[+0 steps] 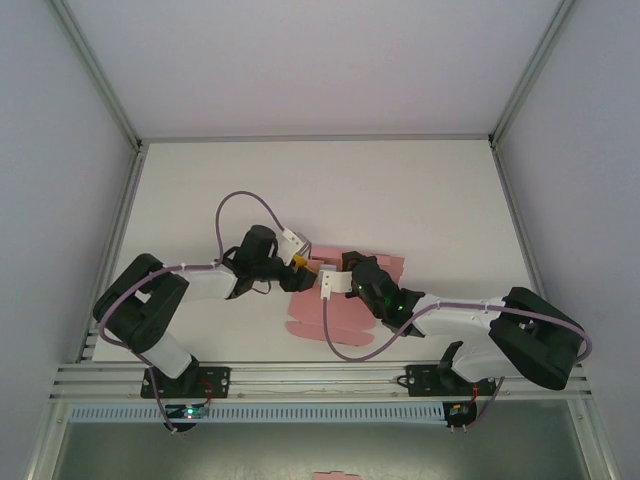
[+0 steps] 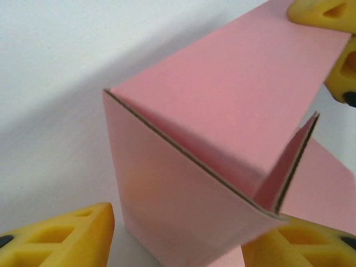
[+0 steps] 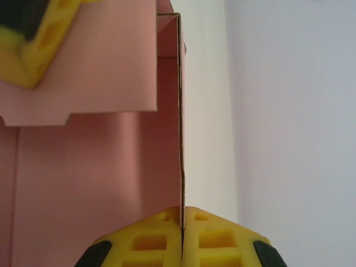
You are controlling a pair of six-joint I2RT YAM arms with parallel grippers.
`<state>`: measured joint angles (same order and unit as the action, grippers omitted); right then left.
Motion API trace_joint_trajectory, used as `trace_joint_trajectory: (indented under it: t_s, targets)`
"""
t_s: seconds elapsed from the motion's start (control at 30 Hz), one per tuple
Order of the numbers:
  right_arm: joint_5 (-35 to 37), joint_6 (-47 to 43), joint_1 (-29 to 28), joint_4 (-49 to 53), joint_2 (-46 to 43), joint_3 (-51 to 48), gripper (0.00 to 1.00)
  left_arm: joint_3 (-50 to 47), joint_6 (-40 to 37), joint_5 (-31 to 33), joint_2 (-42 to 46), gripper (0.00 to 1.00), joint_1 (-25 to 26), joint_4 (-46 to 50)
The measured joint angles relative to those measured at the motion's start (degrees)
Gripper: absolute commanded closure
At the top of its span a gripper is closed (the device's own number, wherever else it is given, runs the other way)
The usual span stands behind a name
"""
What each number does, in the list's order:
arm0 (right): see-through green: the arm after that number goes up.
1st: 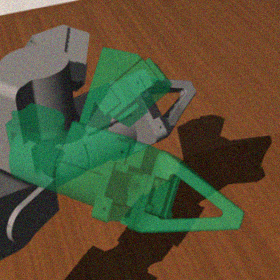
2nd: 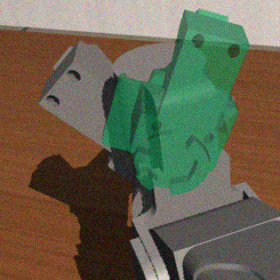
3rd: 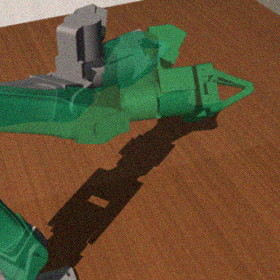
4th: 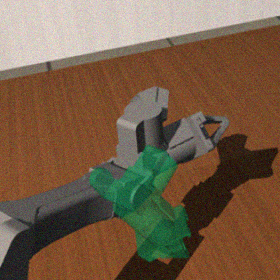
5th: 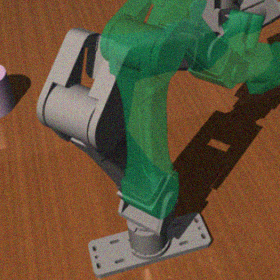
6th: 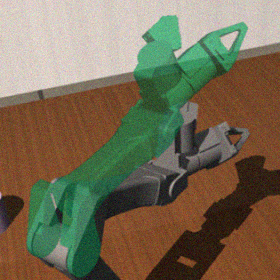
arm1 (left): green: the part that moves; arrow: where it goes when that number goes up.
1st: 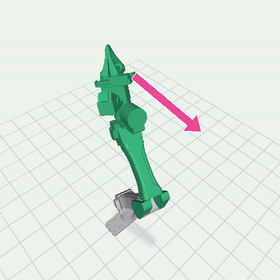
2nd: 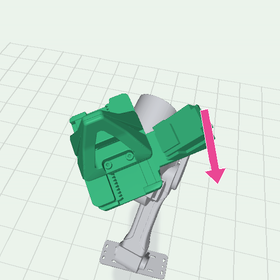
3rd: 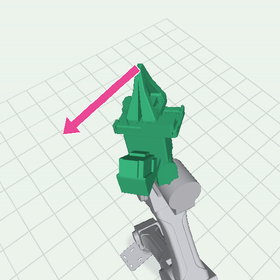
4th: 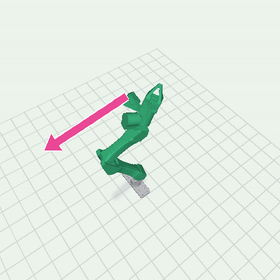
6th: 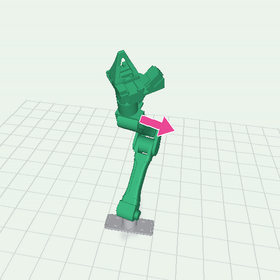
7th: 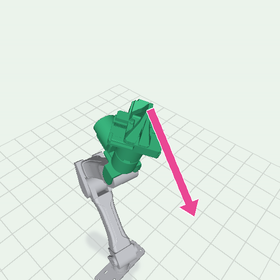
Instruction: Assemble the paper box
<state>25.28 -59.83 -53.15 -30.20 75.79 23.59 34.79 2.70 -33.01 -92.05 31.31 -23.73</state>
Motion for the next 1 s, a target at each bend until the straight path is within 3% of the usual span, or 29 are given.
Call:
trace_joint_trajectory:
  t_s: [0.07,0.23,0.37,0.47,0.53,0.7,0.73,0.77,0.87,1.0]
  targets:
    - [0.3,0.6,-0.3,0.5,0.0,0.1,1.00,0.0,0.3,3.7,-0.5,0.43,1.2,-1.5]
    - [0.9,2.9,-2.4,3.5,0.0,1.6,1.00,0.0,1.1,15.2,-2.4,0.66,5.6,-6.4]
    - [2.3,4.3,-2.5,5.0,-0.1,2.2,1.00,0.0,2.5,21.3,-4.3,0.92,7.1,-10.6]
    - [3.0,4.9,-2.5,5.9,-0.1,2.6,1.00,0.0,3.3,24.7,-4.7,0.91,8.0,-11.8]
    - [3.6,5.1,-2.5,6.1,-0.1,2.7,1.00,0.0,3.5,26.0,-4.7,1.00,8.6,-11.9]
    - [4.8,5.5,-2.5,6.2,-0.1,2.9,1.00,0.0,3.8,31.3,-4.0,1.00,10.6,-11.5]
    - [4.9,5.5,-2.5,6.2,-0.2,2.9,1.00,0.1,4.0,32.1,-3.8,0.92,10.8,-11.2]
    - [4.9,5.6,-2.5,6.2,-0.2,2.9,1.00,0.1,4.2,32.9,-3.6,0.70,11.1,-11.0]
    - [4.2,5.6,-2.6,6.2,-0.3,3.1,1.00,0.2,4.7,35.0,-3.1,0.56,12.1,-9.4]
    - [3.8,5.8,-2.6,6.7,-0.3,3.4,1.00,0.4,5.6,37.4,-2.1,0.47,12.2,-6.8]
